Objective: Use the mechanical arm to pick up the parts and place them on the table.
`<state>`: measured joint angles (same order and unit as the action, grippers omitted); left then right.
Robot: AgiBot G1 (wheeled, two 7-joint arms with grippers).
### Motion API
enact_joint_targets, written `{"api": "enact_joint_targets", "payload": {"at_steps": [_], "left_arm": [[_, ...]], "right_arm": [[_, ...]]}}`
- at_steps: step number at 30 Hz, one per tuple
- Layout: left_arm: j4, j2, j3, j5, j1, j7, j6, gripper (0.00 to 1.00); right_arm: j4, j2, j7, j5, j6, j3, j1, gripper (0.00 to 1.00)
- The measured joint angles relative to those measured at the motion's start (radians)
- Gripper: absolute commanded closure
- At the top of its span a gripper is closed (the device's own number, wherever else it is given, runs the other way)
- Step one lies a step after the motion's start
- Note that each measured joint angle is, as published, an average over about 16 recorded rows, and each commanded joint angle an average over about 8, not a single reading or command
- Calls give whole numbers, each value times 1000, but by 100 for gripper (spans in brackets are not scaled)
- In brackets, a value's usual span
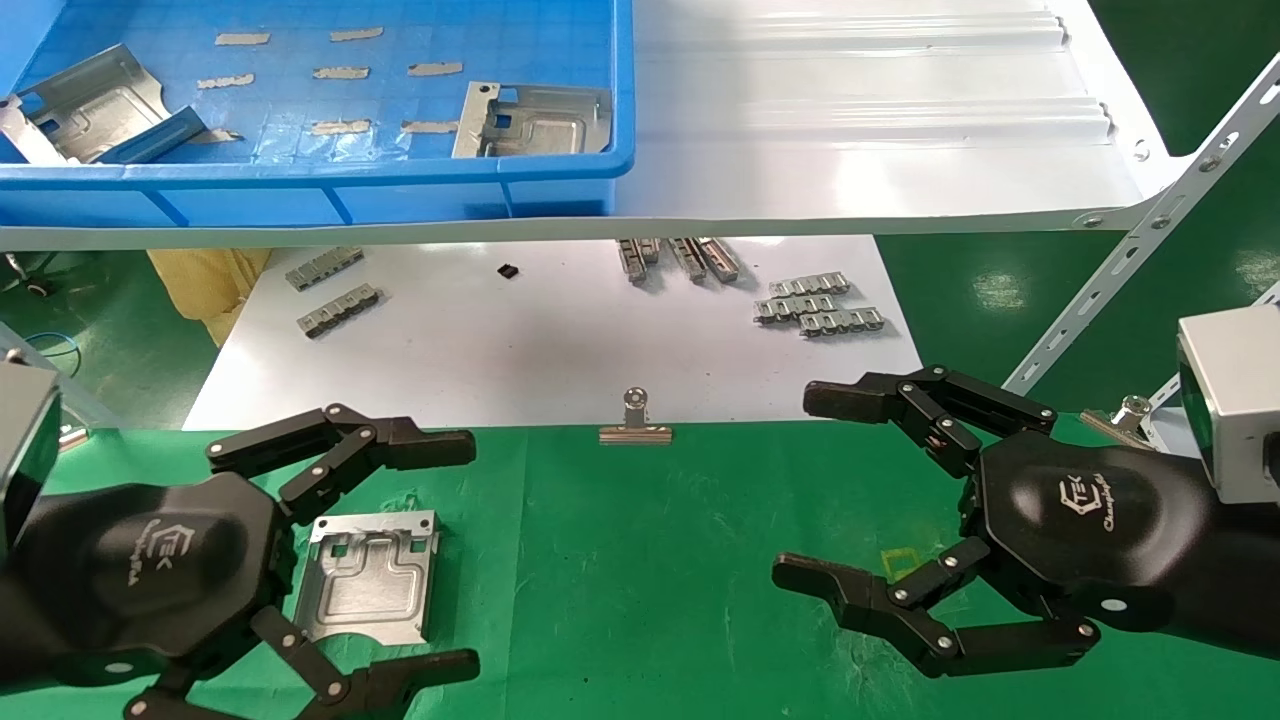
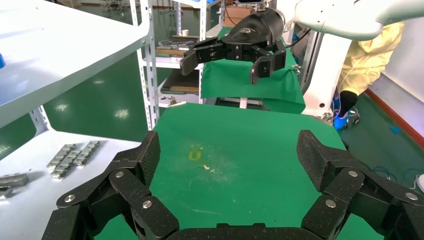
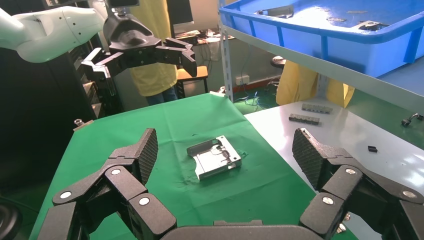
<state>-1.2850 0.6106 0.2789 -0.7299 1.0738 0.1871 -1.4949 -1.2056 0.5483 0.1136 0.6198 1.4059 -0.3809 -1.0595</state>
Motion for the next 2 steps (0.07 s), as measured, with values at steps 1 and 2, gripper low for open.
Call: {"api": "enact_joint_targets", "payload": {"at_steps": [1,2], "left_arm": [[0,0,0,0,0,0,0,0],[0,0,0,0,0,0,0,0]], "right_arm": [[0,0,0,0,0,0,0,0],[0,0,0,0,0,0,0,0]]}}
